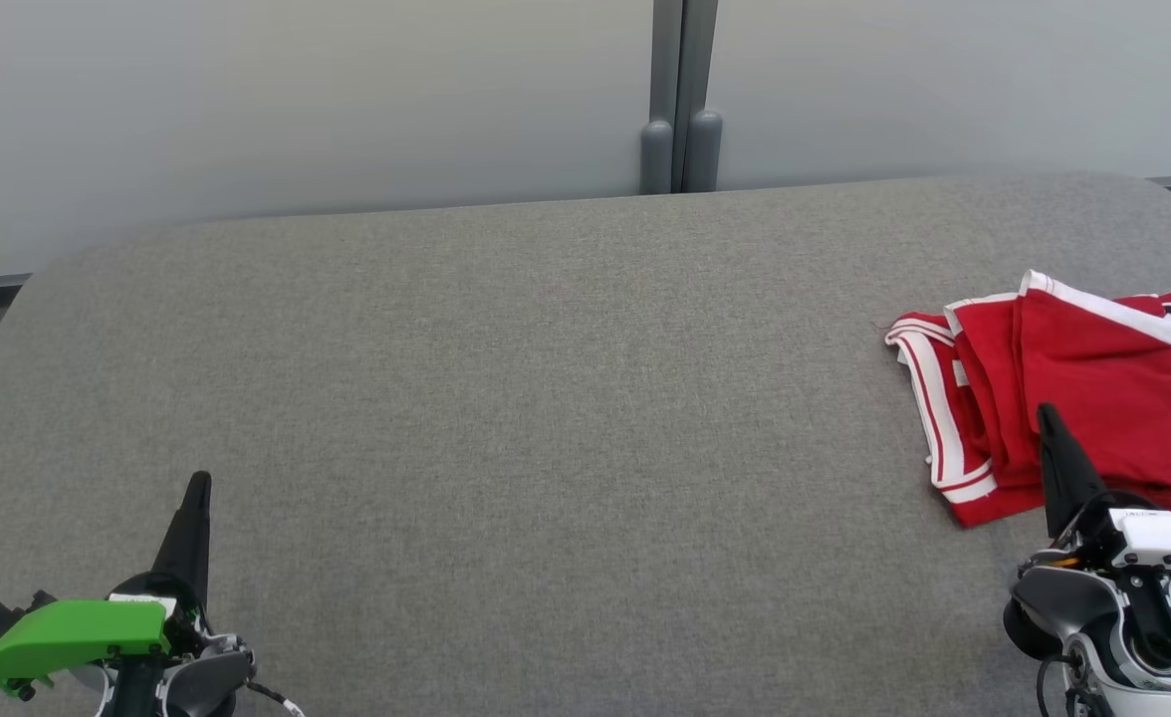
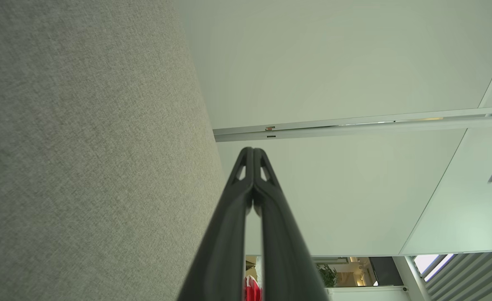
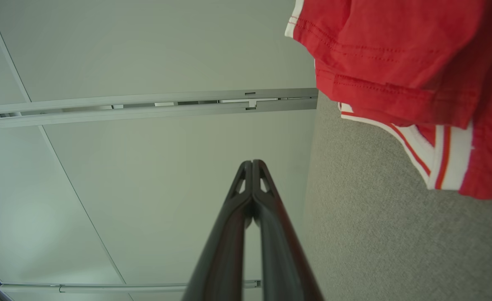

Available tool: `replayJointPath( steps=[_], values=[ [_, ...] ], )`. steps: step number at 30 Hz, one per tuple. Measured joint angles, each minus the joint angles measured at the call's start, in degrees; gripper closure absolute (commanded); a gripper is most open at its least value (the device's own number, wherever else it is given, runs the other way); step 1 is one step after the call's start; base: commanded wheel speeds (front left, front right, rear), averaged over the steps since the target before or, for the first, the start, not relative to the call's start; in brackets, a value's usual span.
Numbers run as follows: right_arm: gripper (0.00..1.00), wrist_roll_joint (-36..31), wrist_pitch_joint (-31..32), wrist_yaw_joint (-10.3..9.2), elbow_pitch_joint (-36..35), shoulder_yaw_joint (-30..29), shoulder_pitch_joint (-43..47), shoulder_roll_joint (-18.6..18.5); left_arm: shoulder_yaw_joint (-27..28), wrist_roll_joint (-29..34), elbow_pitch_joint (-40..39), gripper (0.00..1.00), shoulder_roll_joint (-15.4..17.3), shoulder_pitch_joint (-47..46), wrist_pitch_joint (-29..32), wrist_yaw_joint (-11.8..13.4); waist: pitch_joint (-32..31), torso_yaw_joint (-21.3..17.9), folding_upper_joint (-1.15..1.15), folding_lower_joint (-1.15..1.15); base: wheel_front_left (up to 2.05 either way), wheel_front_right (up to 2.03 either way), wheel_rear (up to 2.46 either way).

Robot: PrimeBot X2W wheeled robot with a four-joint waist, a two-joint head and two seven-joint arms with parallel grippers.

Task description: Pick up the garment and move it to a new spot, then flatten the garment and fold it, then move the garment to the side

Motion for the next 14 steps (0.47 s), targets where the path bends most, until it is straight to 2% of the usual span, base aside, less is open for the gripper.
replayJointPath(
  steps=[14],
  values=[
    [1.00,-0.01,0.00,0.01,-0.01,-0.04,-0.01,0.01,0.01,0.00,-0.03,1.00,-0.01,0.00,0.00,0.00,0.01,0.00,0.00,0.00,0.00,0.00,0.00]
  ],
)
